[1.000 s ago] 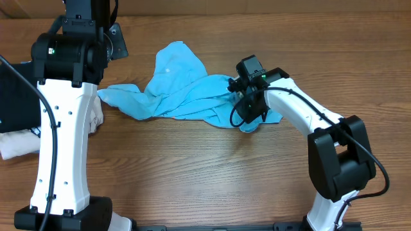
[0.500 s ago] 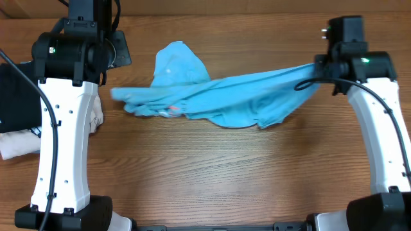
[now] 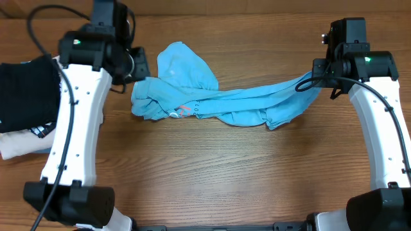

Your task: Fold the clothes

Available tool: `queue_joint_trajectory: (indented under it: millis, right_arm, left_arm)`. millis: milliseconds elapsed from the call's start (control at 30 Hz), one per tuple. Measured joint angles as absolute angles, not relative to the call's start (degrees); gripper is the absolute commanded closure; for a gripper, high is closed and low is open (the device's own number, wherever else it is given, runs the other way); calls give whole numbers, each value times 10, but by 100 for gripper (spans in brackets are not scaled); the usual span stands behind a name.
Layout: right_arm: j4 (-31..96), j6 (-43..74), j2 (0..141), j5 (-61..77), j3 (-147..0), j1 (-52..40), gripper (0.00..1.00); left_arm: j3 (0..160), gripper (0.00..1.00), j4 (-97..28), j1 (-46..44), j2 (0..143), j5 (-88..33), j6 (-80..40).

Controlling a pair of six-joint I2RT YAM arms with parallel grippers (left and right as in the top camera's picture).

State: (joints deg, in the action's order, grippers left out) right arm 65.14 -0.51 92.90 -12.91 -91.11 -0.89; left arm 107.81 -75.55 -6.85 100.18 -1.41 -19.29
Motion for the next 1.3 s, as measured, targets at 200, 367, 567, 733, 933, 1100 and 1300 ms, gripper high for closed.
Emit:
queue_joint_trajectory:
  millis: [200, 367, 567, 733, 933, 1100, 1300]
  right_arm:
    - [652, -4, 929, -112, -911, -9, 96]
    - [651, -4, 929, -107, -911, -9, 96]
    - [652, -4, 929, -105, -911, -9, 96]
    - [651, -4, 929, -105, -911, -9, 96]
    - [652, -3, 929, -105, -911, -9, 96]
    - [652, -2, 929, -105, -911, -9, 96]
    - [652, -3, 929, -105, -911, -9, 96]
  left_arm:
    - [975, 57, -662, -94, 1034, -49, -171]
    - [945, 50, -599, -180, 1072, -7, -46]
    - [944, 51, -582, -245, 1091, 39, 50]
    - [944, 51, -588, -258, 1135, 101, 86]
    - [944, 51, -583, -257, 1188, 164, 110]
    - [944, 52, -581, -257, 1198, 183, 121]
    - [935, 51, -574, -257, 1198, 191, 123]
